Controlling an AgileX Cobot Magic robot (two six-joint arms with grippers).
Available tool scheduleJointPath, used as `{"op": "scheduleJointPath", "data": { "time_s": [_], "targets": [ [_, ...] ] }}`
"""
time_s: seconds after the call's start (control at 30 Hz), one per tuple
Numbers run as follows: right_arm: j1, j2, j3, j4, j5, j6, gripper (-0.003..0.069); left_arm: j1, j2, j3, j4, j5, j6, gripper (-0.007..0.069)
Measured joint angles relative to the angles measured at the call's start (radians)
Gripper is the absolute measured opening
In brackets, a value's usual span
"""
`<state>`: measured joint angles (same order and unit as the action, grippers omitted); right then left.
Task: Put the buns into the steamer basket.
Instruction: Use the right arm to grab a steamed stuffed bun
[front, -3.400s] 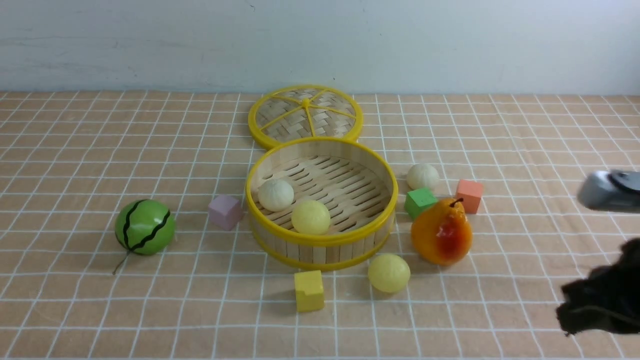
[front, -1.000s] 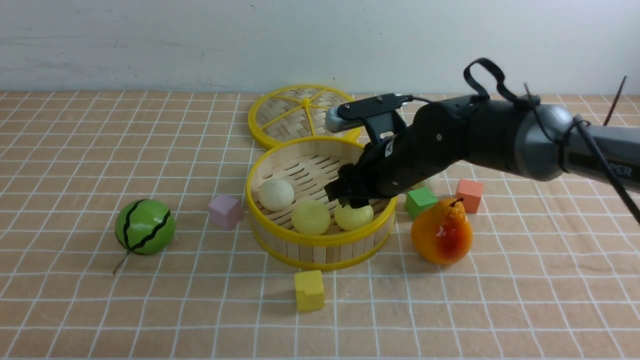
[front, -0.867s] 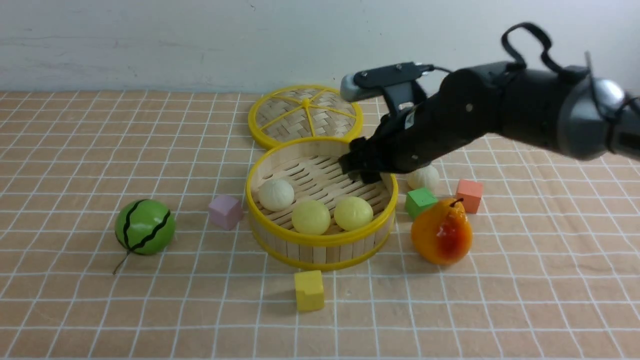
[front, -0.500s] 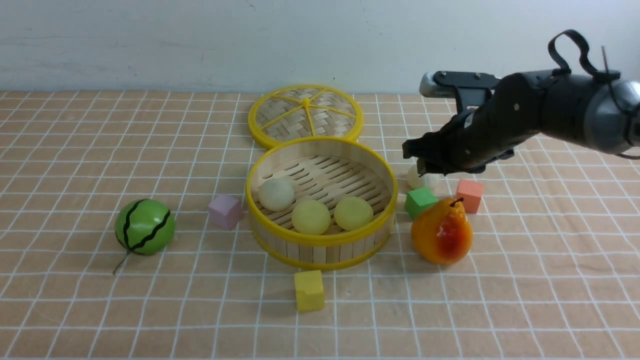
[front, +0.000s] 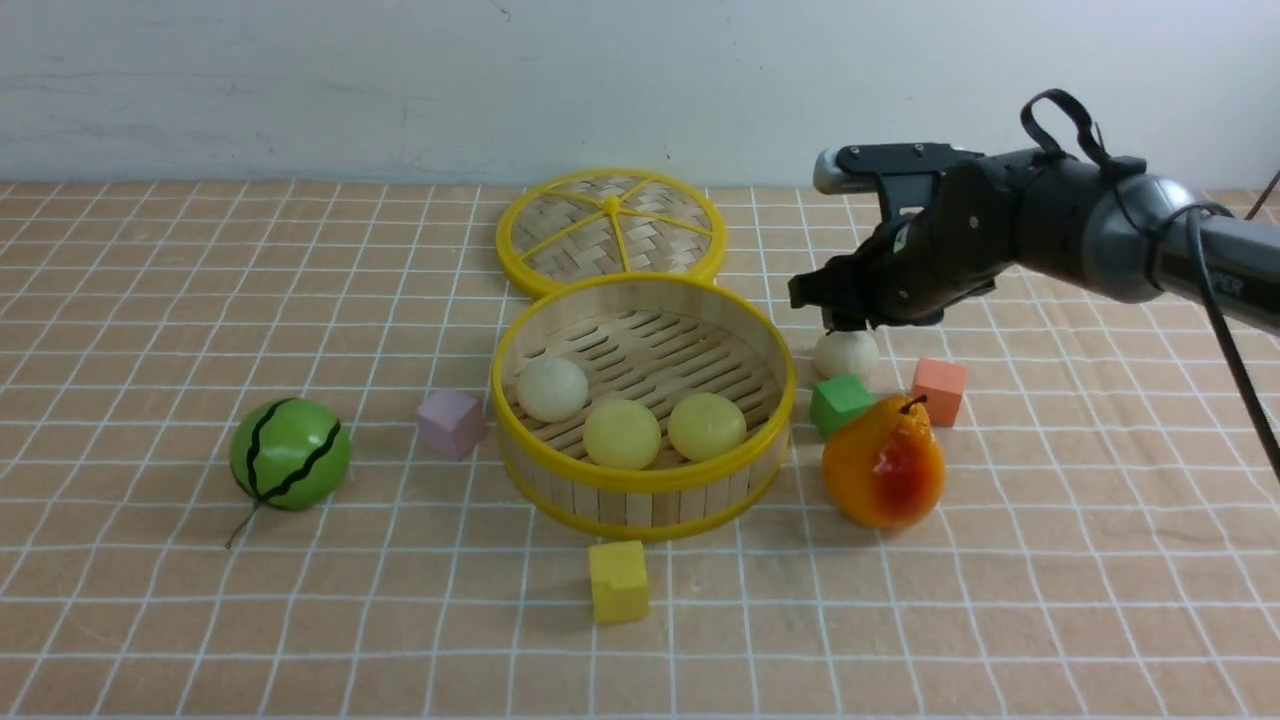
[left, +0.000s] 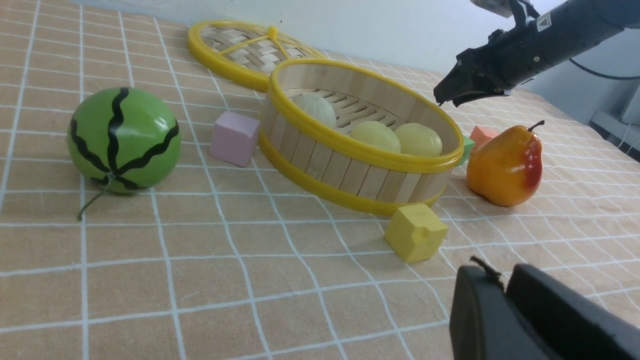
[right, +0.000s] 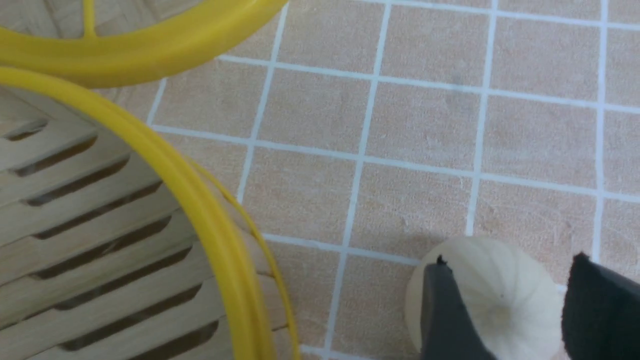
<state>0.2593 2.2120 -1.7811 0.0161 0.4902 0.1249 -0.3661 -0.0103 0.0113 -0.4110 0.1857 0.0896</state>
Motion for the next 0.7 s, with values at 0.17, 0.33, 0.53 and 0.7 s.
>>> {"op": "scheduleJointPath", "data": {
  "time_s": [0.17,0.33,0.53,0.7],
  "targets": [
    [-0.002,0.035,-0.003,-0.001,-0.015,0.003,0.0329,0.0,0.0,0.0,0.0,0.0,0.0,0.0078],
    [-0.01,0.049,-0.005,-0.001,-0.025,0.003,0.03,0.0,0.0,0.0,0.0,0.0,0.0,0.0082],
    [-0.01,0.045,-0.005,-0.001,-0.026,0.003,0.0125,0.0,0.0,0.0,0.0,0.0,0.0,0.009],
    [-0.01,0.004,-0.005,-0.003,-0.017,0.0,0.0011,0.0,0.0,0.0,0.0,0.0,0.0,0.0092]
  ]
}}
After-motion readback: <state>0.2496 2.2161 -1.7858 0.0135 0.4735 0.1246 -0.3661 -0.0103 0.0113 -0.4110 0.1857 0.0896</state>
